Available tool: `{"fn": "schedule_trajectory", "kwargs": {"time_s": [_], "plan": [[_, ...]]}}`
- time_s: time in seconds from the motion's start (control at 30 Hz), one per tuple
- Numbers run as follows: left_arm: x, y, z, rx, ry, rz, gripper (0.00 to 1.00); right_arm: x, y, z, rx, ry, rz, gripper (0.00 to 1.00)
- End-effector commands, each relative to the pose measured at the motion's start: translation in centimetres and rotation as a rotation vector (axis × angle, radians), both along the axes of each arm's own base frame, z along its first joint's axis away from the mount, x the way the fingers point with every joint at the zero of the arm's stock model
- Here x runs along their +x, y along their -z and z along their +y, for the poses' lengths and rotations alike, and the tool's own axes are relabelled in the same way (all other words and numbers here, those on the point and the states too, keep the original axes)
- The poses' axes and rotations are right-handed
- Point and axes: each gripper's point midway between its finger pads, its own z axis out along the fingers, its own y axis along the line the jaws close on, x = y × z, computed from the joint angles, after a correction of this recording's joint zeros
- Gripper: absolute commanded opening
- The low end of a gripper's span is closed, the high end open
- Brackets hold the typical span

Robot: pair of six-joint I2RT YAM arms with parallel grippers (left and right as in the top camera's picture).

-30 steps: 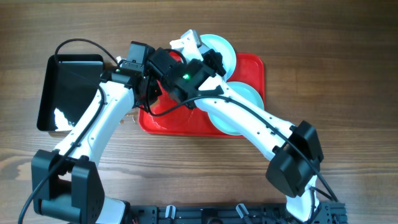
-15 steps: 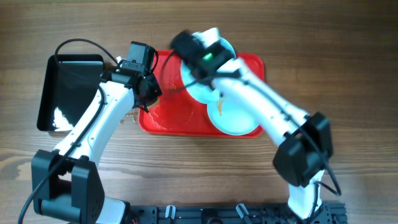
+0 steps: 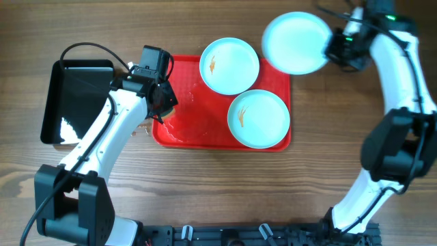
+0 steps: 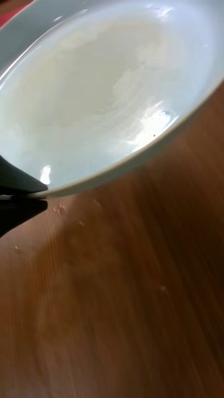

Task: Clean dirty plates on tray and stack at the side
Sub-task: 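Lift the scrubbed plate with the right gripper and carry it right, then reach the right gripper to the top blue plate's rim and grip it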

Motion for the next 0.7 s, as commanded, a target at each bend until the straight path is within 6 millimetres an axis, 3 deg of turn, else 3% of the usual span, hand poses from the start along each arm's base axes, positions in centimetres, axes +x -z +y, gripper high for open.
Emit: {"fn": "schedule_trajectory", "kwargs": {"time_s": [0.0,0.07,0.27,0.53,0.57,0.63,0.67], "plan": [[-0.1,-0.4,-0.5,-0.041,-0.003,-0.010,0.04,-1.3,2.6,-4.1,0.129,0.197,0.023,0.04],[-0.1,-0.4,-0.8,-0.057,0.002,-0.008,0.04,-1.8,4.2,-6.3,0.136,0.265,0.017,0.04],[0.2,-0.5,-0.9,-0.061,0.002,-0.021,0.04,-4.2,7.4,-9.1,0.053,0.382,0.089,0.04],[0.2,-0.5,-0.9,-0.061,0.003,-0.021,0.04,-6.5,8.2,-9.4,0.017,0.431,0.193,0.04],[0.2,-0.5,-0.9,-0.061,0.003,-0.021,0.04,-6.7,8.3,-9.1,0.023,0.414,0.201,0.08],[0.2,-0.5,-0.9,-0.061,0.003,-0.021,0.04,-6.5,8.0,-7.8,0.070,0.321,0.184,0.33],[0.2,-0.5,-0.9,-0.061,0.003,-0.021,0.04,-6.0,7.5,-6.1,0.147,0.220,0.144,0.45]]}}
